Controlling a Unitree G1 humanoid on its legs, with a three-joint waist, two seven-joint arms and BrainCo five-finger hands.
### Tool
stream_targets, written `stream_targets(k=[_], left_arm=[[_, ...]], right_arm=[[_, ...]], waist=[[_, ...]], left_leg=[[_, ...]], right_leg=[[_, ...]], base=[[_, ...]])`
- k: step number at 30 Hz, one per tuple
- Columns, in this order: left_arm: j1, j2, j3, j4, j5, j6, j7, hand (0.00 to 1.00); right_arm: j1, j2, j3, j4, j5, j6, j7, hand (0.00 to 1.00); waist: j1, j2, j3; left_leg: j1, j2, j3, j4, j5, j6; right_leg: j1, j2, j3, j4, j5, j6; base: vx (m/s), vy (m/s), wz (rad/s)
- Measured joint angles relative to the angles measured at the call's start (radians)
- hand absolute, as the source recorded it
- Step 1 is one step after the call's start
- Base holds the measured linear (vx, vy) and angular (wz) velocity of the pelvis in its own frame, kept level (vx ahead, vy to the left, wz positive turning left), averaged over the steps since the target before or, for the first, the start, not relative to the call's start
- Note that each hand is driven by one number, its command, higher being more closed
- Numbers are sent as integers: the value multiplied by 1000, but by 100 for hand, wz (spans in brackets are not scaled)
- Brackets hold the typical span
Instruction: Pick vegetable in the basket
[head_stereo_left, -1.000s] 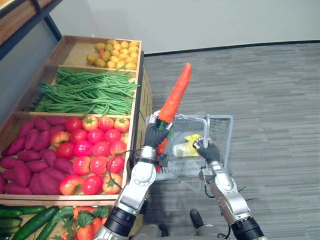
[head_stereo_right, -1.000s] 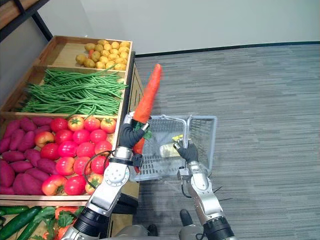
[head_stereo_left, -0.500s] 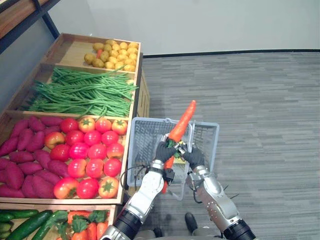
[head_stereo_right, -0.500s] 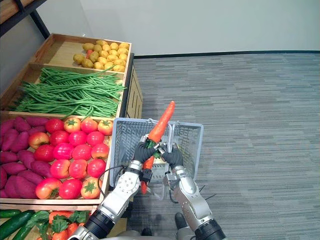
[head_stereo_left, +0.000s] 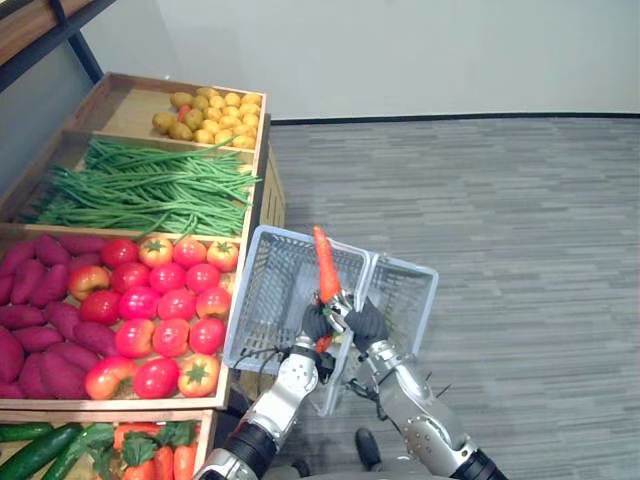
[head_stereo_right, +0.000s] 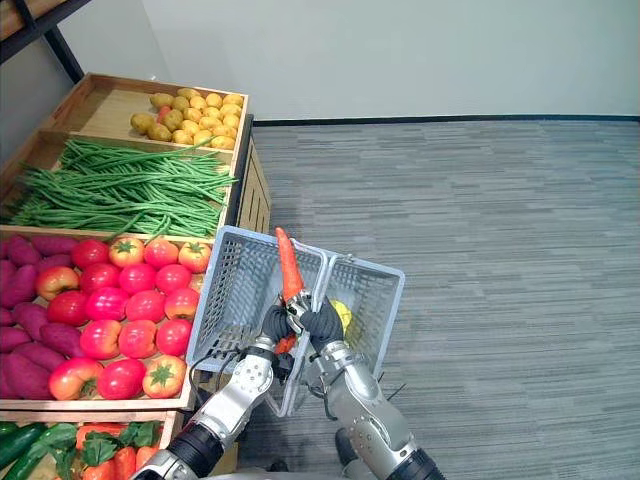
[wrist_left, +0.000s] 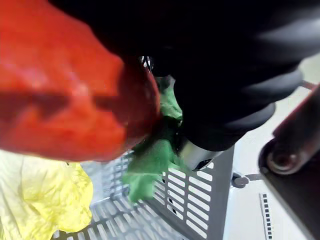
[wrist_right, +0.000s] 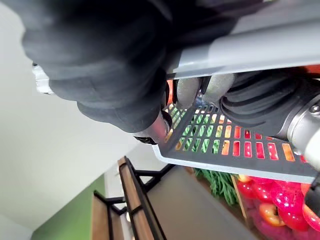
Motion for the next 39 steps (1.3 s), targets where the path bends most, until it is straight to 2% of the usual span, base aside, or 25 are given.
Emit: stream_targets(k=[4,9,12,16,21,23,27,31,36,39], left_arm=[[0,-4,0,5,16,0,-3,0],[8,-5,0,-17,23,-1,-21,0],[46,-4,-1,-108,24,-6,-31,0],[78,-3,-2,-206,24,-17,-55,0],[159,22,15,-388,9,-73,-96,0],[207,24,58,-445,-22,-88,-113,0],[313,35,224,-532,-138,-129,-137,0],[399,35,354,-537,-222,-140,-156,0],[459,42,508,-469,-241,-142,-177,0],[464,48,544,-419,-241,-142,-183,0]], right_arm=[[2,4,-6,-2,-15,0,0,100],[43,36,-75,-4,-132,0,0,100],[59,72,-172,-4,-196,0,-5,100],[59,81,-246,-3,-277,-2,-24,100],[70,82,-363,-3,-364,-2,-52,100],[74,78,-407,-3,-390,-1,-62,100],[123,58,-557,-1,-470,-2,-62,100],[166,47,-641,48,-541,-2,-57,100],[245,47,-711,200,-560,4,-18,100],[286,49,-718,237,-564,17,-10,100]], waist=[[0,0,0],[2,0,0],[2,0,0],[4,0,0],[9,1,0],[11,2,-1],[26,3,-2],[29,5,-5],[45,4,-29],[53,3,-31]], left_leg=[[-1,-1,-4,-1,0,0],[-6,-1,-15,-1,0,0],[-11,-4,-26,-1,1,1],[-11,-7,-43,-4,8,2],[-10,-10,-63,-6,11,1],[-9,-11,-63,-7,12,0],[-10,-17,-86,-14,24,2],[1,-26,-90,-43,41,1],[6,-29,-91,-38,41,2],[9,-28,-94,-39,39,3]], right_leg=[[0,-1,-4,0,0,0],[0,-2,-19,-1,0,0],[0,-5,-29,-2,-1,1],[6,-9,-49,-2,-1,1],[16,-13,-74,-5,-2,2],[16,-14,-78,-5,-3,4],[18,-20,-106,2,-8,8],[18,-32,-118,6,-15,16],[28,-36,-124,7,-17,15],[33,-35,-130,10,-22,11]], base=[[-6,43,3],[-13,33,8],[-11,38,11],[-15,43,13],[-19,38,13],[-24,30,3],[-29,36,14],[-29,46,12],[-15,44,4],[-29,23,4]])
